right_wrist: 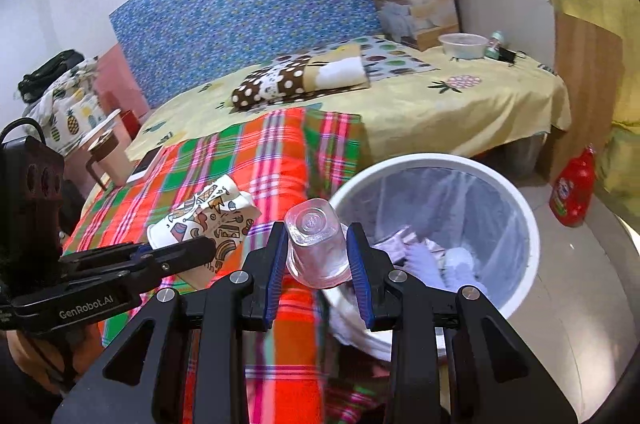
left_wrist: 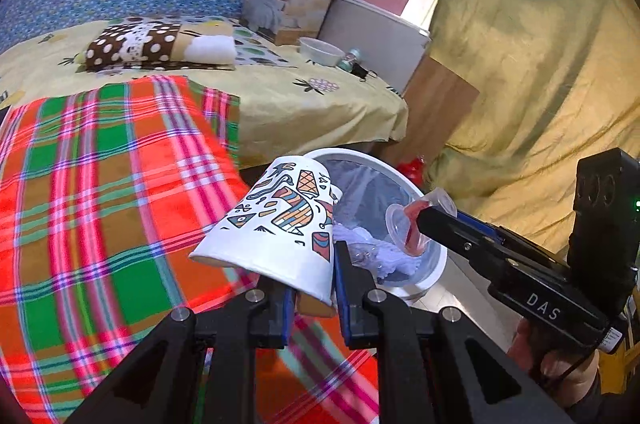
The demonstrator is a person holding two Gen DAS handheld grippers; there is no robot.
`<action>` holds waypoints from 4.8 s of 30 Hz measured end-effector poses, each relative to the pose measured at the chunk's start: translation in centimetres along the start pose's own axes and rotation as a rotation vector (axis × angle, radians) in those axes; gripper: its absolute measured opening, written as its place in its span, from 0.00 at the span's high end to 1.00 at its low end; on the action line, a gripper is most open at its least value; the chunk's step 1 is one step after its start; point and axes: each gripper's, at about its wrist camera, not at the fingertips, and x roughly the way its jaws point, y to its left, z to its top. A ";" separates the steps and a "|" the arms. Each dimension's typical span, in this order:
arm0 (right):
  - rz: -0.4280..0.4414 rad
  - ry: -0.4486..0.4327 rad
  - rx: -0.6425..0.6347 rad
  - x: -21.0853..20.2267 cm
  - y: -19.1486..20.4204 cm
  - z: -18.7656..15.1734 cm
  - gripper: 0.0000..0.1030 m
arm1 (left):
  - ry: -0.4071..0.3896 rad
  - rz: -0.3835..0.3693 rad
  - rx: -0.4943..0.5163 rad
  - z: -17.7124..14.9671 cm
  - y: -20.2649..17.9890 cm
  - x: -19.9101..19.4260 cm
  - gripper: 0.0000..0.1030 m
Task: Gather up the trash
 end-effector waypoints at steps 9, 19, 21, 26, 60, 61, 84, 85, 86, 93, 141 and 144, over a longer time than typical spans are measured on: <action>-0.055 -0.010 0.067 -0.7 -3.5 -0.3 0.68 | 0.044 -0.036 0.056 0.8 -2.7 3.9 0.83; -0.094 0.022 0.121 0.5 -6.3 -0.8 0.68 | 0.119 -0.047 0.075 1.1 -3.8 8.6 0.83; -0.098 0.037 0.125 1.0 -6.6 -1.0 0.68 | 0.138 -0.047 0.079 1.2 -3.9 9.6 0.83; -0.100 0.059 0.136 1.9 -7.4 -1.2 0.68 | 0.176 -0.055 0.093 1.1 -4.2 11.7 0.83; -0.117 0.061 0.140 1.3 -7.4 -0.8 0.64 | 0.168 -0.096 0.052 1.5 -3.8 10.9 0.66; -0.113 0.058 0.139 1.0 -7.2 -0.9 0.64 | 0.166 -0.096 0.052 1.4 -3.8 10.7 0.66; -0.092 -0.003 0.022 -3.3 -0.3 -3.2 0.57 | 0.029 0.056 0.063 -3.8 -3.0 -0.8 0.66; -0.093 -0.005 0.019 -3.5 0.0 -3.3 0.57 | 0.024 0.067 0.057 -4.0 -2.9 -1.2 0.66; -0.090 -0.007 0.018 -3.7 0.2 -3.5 0.57 | 0.018 0.073 0.049 -4.3 -2.7 -1.7 0.66; -0.082 -0.018 0.007 -4.6 1.4 -4.7 0.56 | -0.011 0.115 0.058 -5.9 -2.5 -4.2 0.66; -0.104 -0.016 -0.029 -6.1 2.7 -6.5 0.56 | -0.046 0.153 0.069 -8.4 -3.1 -7.3 0.66; -0.103 -0.014 -0.028 -5.9 2.7 -6.5 0.56 | -0.040 0.152 0.068 -8.4 -3.1 -7.0 0.66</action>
